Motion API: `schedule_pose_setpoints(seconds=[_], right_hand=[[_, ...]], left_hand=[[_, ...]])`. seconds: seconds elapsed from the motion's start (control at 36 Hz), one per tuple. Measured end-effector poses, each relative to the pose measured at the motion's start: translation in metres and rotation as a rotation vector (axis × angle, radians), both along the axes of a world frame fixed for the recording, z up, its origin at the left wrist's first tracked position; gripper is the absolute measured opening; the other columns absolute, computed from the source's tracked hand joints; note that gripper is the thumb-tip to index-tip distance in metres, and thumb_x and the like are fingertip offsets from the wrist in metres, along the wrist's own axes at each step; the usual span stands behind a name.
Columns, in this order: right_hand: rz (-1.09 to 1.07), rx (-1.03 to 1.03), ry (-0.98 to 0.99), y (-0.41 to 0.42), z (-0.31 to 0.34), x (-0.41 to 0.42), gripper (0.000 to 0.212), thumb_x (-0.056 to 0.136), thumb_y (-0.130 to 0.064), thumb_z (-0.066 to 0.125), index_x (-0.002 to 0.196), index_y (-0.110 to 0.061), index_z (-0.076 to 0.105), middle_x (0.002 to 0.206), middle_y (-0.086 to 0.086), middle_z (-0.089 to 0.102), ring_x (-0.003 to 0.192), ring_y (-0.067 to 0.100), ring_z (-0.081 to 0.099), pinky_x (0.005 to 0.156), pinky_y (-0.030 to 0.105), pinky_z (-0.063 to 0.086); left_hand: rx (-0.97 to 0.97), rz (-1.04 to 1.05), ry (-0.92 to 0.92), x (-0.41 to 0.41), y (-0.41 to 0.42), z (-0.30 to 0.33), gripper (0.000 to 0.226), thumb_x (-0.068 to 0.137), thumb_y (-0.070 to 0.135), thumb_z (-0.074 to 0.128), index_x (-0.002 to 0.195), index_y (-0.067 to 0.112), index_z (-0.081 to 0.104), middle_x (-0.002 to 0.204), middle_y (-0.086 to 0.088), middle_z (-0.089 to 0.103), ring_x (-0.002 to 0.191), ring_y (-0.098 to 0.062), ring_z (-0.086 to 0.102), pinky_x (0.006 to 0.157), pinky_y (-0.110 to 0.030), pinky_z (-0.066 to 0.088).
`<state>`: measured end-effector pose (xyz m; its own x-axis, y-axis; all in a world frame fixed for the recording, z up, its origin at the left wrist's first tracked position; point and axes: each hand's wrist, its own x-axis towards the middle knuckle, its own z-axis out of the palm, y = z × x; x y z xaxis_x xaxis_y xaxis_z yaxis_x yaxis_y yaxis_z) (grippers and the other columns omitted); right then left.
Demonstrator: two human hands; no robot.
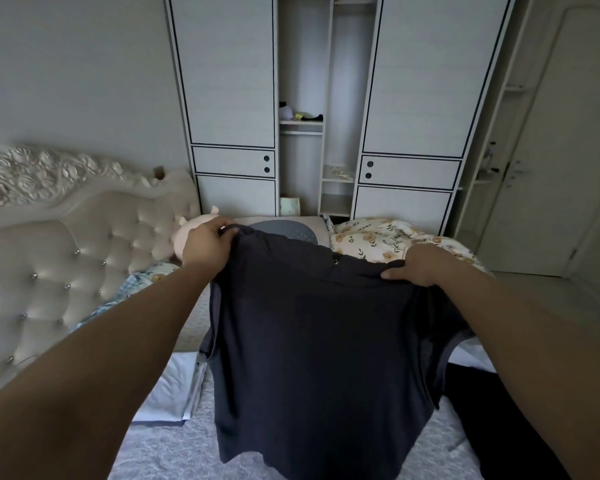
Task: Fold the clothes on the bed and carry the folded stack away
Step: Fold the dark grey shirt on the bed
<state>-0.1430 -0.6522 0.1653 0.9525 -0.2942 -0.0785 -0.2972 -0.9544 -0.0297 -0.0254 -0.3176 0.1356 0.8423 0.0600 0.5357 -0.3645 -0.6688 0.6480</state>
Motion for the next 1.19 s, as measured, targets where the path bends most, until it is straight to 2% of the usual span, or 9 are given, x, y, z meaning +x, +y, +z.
schedule_pose_setpoints(seconds=[0.14,0.25,0.33,0.5,0.64,0.75,0.97,1.08,1.19], right_hand=[[-0.153,0.856,-0.066,-0.005,0.007,-0.005,0.075,0.066,-0.067,0.068,0.106,-0.003,0.064,0.107,0.005,0.065,0.102,0.025,0.061,0.095,0.039,0.048],[-0.138,1.154,-0.094,-0.004,0.007,-0.004,0.047,0.079,-0.046,0.07,0.106,-0.008,0.068,0.099,0.008,0.073,0.094,0.025,0.069,0.088,0.04,0.053],[-0.058,1.051,-0.122,-0.002,0.006,-0.004,0.026,0.086,-0.029,0.068,0.104,-0.01,0.067,0.098,0.007,0.071,0.09,0.022,0.067,0.075,0.031,0.053],[0.019,0.143,-0.168,0.008,0.005,-0.004,0.012,0.089,-0.012,0.056,0.091,-0.005,0.064,0.096,0.012,0.063,0.081,0.023,0.053,0.051,0.022,0.032],[-0.069,-0.182,-0.229,0.012,-0.006,-0.005,0.013,0.088,-0.007,0.047,0.094,-0.007,0.058,0.102,0.012,0.061,0.091,0.027,0.059,0.063,0.027,0.041],[-0.191,-0.089,-0.273,0.004,-0.017,-0.004,0.025,0.09,-0.003,0.044,0.11,-0.002,0.06,0.114,0.015,0.061,0.104,0.029,0.059,0.077,0.031,0.046],[-0.267,0.879,-0.414,0.012,-0.012,0.007,0.033,0.095,0.002,0.037,0.121,0.0,0.058,0.107,0.013,0.057,0.095,0.026,0.052,0.087,0.04,0.049],[-0.203,0.845,-0.469,0.017,-0.014,0.009,0.031,0.101,-0.01,0.033,0.107,-0.002,0.062,0.121,0.018,0.059,0.107,0.031,0.054,0.091,0.036,0.042],[-0.005,0.796,-0.337,0.017,-0.015,0.003,0.036,0.096,-0.037,0.051,0.098,-0.006,0.069,0.101,0.012,0.068,0.095,0.026,0.062,0.087,0.037,0.047]], left_hand=[[0.053,0.036,0.052,0.004,0.009,0.0,0.015,0.092,0.027,0.058,0.093,0.018,0.07,0.097,-0.01,0.069,0.095,-0.029,0.059,0.077,-0.028,0.037],[0.146,0.029,0.1,0.007,0.011,-0.001,0.016,0.091,0.02,0.058,0.095,0.01,0.071,0.109,-0.018,0.061,0.099,-0.034,0.056,0.085,-0.033,0.038],[0.123,0.058,0.151,0.007,0.013,-0.002,0.019,0.092,0.016,0.057,0.102,0.007,0.071,0.116,-0.02,0.059,0.105,-0.036,0.054,0.091,-0.033,0.037],[0.103,-0.015,0.246,0.003,0.008,-0.001,0.024,0.096,0.014,0.049,0.111,0.007,0.066,0.113,-0.018,0.065,0.107,-0.035,0.055,0.091,-0.032,0.038],[0.011,-0.094,0.236,0.001,-0.002,0.005,0.016,0.096,0.017,0.05,0.095,0.013,0.065,0.095,-0.007,0.061,0.093,-0.024,0.052,0.075,-0.024,0.03],[0.018,-0.161,0.253,0.005,0.004,0.008,0.013,0.094,0.02,0.055,0.083,0.021,0.063,0.084,0.0,0.059,0.086,-0.018,0.05,0.072,-0.024,0.029],[-0.003,-0.088,0.264,0.011,0.019,0.001,0.008,0.089,0.02,0.062,0.086,0.017,0.068,0.091,-0.004,0.066,0.091,-0.021,0.055,0.079,-0.026,0.036],[-0.002,-0.035,0.26,0.015,0.025,0.001,0.006,0.088,0.02,0.063,0.083,0.019,0.066,0.094,-0.004,0.066,0.096,-0.024,0.058,0.085,-0.028,0.041],[0.028,0.056,0.235,0.018,0.037,0.001,0.011,0.09,0.023,0.061,0.094,0.016,0.069,0.102,-0.01,0.068,0.098,-0.029,0.059,0.082,-0.029,0.04]])
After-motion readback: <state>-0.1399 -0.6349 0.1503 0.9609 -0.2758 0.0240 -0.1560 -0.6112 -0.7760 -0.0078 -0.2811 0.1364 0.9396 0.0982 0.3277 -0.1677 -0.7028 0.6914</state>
